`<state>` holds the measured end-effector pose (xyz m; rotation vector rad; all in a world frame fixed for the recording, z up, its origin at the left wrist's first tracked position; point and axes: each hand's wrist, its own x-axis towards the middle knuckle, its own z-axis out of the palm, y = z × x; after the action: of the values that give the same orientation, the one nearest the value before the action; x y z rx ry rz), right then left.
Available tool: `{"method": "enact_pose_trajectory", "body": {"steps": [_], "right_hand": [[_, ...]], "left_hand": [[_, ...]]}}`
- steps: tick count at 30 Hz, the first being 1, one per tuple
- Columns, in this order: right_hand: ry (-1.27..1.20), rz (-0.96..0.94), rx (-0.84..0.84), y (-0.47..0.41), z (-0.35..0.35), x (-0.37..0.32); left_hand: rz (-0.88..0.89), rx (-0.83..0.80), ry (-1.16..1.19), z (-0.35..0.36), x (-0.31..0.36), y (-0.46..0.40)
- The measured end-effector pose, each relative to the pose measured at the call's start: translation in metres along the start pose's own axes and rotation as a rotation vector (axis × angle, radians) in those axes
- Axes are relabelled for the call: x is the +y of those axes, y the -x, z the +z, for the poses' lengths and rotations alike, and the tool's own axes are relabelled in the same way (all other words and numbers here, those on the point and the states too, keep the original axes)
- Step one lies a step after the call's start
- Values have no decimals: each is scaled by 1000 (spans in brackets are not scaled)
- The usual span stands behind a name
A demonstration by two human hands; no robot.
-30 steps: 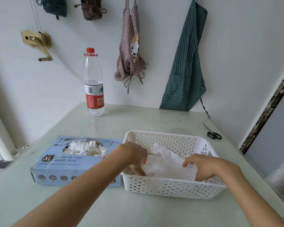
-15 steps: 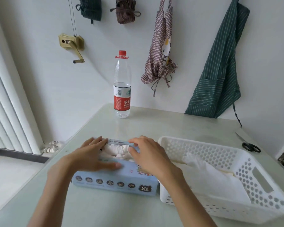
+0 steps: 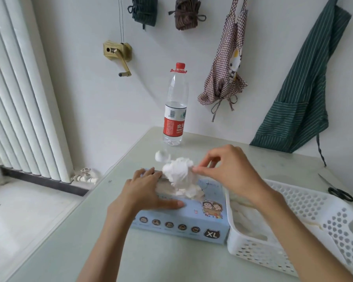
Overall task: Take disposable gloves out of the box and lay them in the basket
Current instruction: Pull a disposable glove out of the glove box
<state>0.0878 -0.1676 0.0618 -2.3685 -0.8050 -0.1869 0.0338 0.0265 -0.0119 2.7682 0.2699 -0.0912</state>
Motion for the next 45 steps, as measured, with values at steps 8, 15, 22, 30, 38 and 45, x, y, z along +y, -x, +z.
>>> {"method": "enact_pose_trajectory", "body": {"steps": [8, 15, 22, 30, 38, 45], "right_hand": [[-290, 122, -306, 8, 2, 42], [-448, 52, -67, 10, 20, 33], [-610, 460, -204, -2, 33, 26], [-456, 385, -72, -3, 18, 34], [-567, 434, -139, 3, -4, 46], [-429, 392, -88, -1, 9, 42]], "left_hand": [[146, 93, 287, -19, 14, 7], [126, 18, 550, -24, 28, 0], [159, 109, 841, -16, 25, -8], [16, 228, 560, -26, -2, -7], [-68, 211, 273, -28, -16, -3], [305, 475, 443, -45, 27, 13]]}}
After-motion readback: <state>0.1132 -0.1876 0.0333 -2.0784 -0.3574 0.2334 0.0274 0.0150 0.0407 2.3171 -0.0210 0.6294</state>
